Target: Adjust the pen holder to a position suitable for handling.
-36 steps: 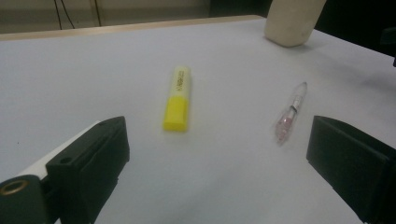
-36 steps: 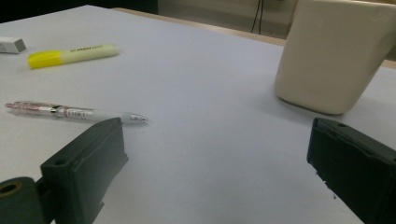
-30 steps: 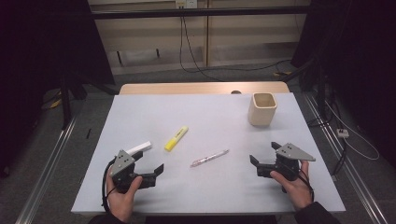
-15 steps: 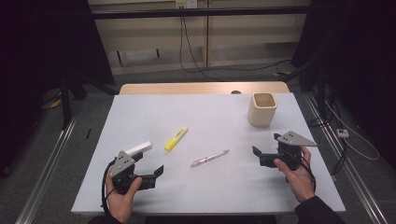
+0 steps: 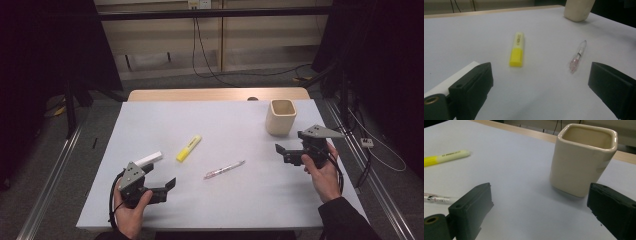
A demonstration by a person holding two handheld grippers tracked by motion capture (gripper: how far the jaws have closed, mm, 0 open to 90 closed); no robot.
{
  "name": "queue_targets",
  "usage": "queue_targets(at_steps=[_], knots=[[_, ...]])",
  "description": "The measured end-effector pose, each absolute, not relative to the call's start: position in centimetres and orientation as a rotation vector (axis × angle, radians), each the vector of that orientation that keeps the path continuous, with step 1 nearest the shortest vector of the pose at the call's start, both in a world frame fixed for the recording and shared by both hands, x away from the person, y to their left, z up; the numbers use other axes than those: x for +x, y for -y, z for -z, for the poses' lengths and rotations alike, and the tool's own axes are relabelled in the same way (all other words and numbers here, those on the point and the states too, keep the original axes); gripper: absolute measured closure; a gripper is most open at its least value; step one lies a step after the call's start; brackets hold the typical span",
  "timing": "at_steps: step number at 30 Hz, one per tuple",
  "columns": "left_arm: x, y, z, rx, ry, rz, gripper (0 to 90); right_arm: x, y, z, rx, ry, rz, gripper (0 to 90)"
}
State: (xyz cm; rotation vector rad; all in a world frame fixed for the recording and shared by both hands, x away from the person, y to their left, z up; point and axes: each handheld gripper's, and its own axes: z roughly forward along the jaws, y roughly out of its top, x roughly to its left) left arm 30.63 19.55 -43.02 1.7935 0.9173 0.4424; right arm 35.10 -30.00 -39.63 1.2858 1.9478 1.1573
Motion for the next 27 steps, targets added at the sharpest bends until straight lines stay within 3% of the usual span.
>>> queue_targets(at_steps=[27], knots=[[31.1,-18.9,43.6,1.842,-0.88,-0.402,5.1,44.3,32.9,35.0,1.304,-2.031,-1.172,7.7]])
